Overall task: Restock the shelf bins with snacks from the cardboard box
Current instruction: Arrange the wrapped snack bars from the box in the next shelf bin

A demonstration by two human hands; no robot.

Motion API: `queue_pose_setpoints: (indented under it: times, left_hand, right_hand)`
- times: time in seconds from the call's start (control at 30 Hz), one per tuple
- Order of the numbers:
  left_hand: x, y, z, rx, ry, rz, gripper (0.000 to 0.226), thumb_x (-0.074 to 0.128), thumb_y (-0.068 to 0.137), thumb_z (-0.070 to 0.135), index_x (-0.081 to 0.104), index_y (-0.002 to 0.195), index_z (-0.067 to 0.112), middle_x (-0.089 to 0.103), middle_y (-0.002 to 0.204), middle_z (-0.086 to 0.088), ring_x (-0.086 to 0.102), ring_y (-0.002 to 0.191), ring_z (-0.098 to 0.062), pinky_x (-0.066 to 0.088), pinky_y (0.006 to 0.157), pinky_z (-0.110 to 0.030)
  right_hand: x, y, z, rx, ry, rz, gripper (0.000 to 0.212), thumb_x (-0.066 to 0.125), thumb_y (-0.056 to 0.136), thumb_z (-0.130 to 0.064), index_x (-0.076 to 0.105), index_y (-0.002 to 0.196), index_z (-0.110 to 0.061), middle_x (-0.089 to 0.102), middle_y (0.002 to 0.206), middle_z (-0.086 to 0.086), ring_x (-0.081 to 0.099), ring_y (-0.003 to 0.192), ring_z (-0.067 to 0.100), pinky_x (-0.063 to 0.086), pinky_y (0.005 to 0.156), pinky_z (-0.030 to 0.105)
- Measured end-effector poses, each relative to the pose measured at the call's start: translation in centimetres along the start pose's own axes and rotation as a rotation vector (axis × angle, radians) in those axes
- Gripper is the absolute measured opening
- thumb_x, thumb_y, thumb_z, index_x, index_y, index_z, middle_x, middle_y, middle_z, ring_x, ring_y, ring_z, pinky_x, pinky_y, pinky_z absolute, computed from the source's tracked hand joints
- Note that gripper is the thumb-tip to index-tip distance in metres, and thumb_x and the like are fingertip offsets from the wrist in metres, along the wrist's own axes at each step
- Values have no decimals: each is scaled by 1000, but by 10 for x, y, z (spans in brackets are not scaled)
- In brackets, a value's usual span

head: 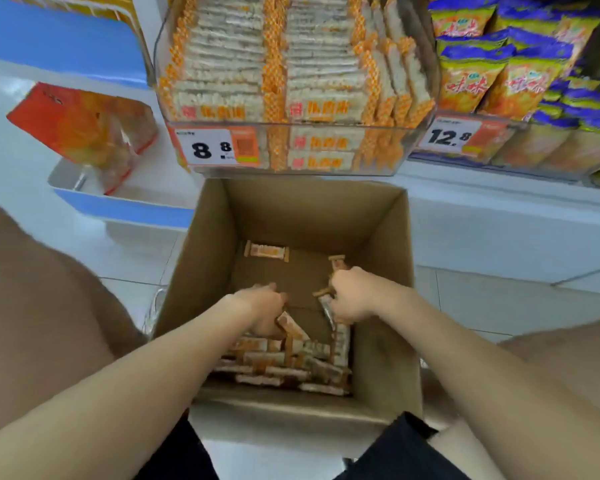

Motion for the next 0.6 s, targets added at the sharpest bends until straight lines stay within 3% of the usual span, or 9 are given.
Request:
queue_pose_setpoints:
  times: [0.07, 0.13, 0.2, 0.27, 0.33, 0.43, 0.5, 0.6]
  left_hand:
    - [34, 13, -15, -79, -58, -103, 103, 77, 90, 46, 13, 167, 25, -4, 174, -12, 8, 157, -48, 32, 122, -59]
    - [61, 23, -33, -134, -89, -169, 120, 88, 80, 42, 8, 167, 26, -12, 173, -11, 1, 157, -48, 31, 123, -59]
    - [79, 30, -48, -156, -68, -228, 129, 94, 73, 39, 7, 167, 24, -6, 173, -12, 9, 157, -45, 34, 122, -55]
    - [93, 37, -58, -150, -59, -285, 130, 96, 72, 34, 8, 167, 21, 4, 173, -12, 19, 156, -41, 36, 121, -50]
    - [105, 47, -66, -133, -101, -297, 125, 97, 70, 31, 16, 165, 18, 15, 171, -11, 28, 153, -36, 37, 121, -47]
    - [116, 61, -66, -124, -164, -237, 104, 92, 77, 30, 31, 160, 18, 29, 166, -9, 34, 151, -32, 34, 122, -48]
    - [120, 69, -63, -126, -212, -195, 88, 89, 81, 24, 40, 154, 17, 37, 161, -9, 41, 145, -31, 40, 118, -44]
    - [126, 75, -61, -141, -242, -209, 60, 86, 85, 20, 55, 135, 18, 54, 142, -8, 56, 126, -27, 51, 103, -39]
  right_hand:
    - [34, 18, -2, 34, 102, -107, 23, 61, 99, -30, 58, 103, -8, 63, 104, 11, 66, 83, 25, 57, 64, 33]
    - [68, 35, -7, 24, 127, -196, 56, 76, 91, -41, 57, 133, -10, 60, 127, 9, 65, 104, 26, 61, 84, 38]
    - [96, 50, -16, -21, 34, -241, 65, 86, 81, -47, 57, 127, -11, 55, 125, 8, 59, 105, 27, 58, 91, 42]
    - [117, 64, -24, -63, -78, -277, 54, 88, 82, -40, 56, 115, -12, 54, 116, 7, 58, 95, 26, 57, 80, 40]
    - [132, 80, -30, -94, -110, -300, 53, 85, 85, -30, 56, 126, -10, 55, 120, 10, 61, 98, 29, 53, 73, 37]
    - [147, 106, -28, -93, -17, -279, 59, 77, 90, -18, 48, 141, -12, 50, 139, 15, 58, 120, 35, 44, 78, 35]
    - [159, 121, -17, -32, 28, -256, 58, 74, 94, -20, 46, 144, -14, 46, 146, 13, 53, 131, 35, 40, 81, 38]
    - [168, 134, -6, -14, 50, -206, 51, 76, 93, -26, 54, 138, -16, 53, 141, 10, 57, 127, 32, 47, 85, 38]
Point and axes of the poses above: each hand's wrist, its own y-axis towards the middle knuckle, its own x-axis out of the palm, z = x × y, the point moved 8 cm from there along y, towards the middle knuckle
